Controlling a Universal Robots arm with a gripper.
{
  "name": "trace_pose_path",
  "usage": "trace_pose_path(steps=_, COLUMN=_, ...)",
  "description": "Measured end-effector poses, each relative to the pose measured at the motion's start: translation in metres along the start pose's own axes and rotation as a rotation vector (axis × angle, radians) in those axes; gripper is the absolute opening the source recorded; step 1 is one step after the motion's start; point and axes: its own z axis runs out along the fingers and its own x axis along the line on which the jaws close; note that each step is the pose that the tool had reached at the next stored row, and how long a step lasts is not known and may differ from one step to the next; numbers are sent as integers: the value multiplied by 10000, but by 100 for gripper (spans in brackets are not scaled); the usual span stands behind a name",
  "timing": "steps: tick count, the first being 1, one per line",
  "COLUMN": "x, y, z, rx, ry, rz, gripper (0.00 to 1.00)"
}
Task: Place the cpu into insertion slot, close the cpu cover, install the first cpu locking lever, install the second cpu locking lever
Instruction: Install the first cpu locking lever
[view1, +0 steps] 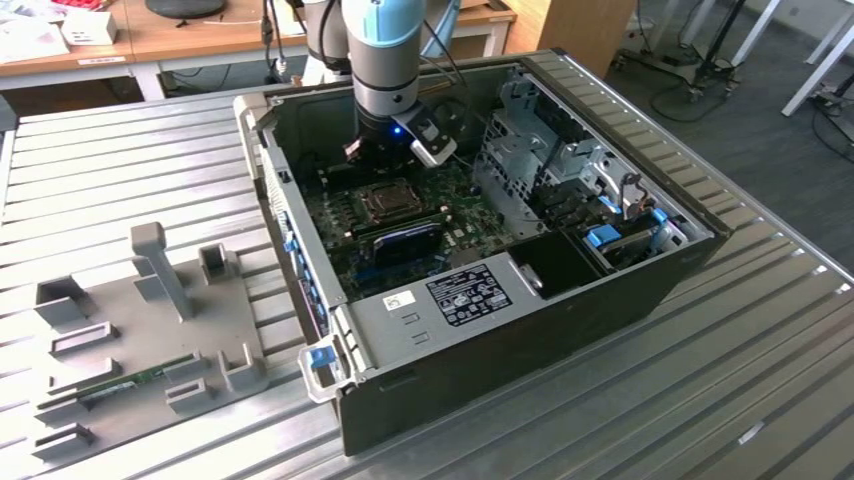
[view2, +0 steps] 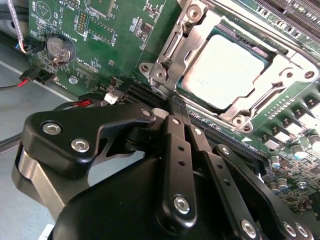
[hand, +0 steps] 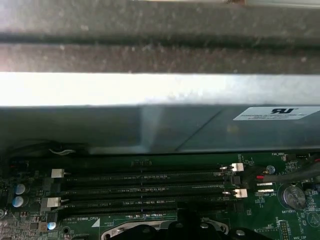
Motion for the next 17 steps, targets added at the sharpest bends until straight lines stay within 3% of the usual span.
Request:
trace_pose_path(steps=11, x=-6, y=10, z=-40, rx=4, ry=3, rz=0, gripper=10)
trace_pose_path(steps=17, x=-16, y=26, z=-101, rx=3, ry=2, rz=0, gripper=10)
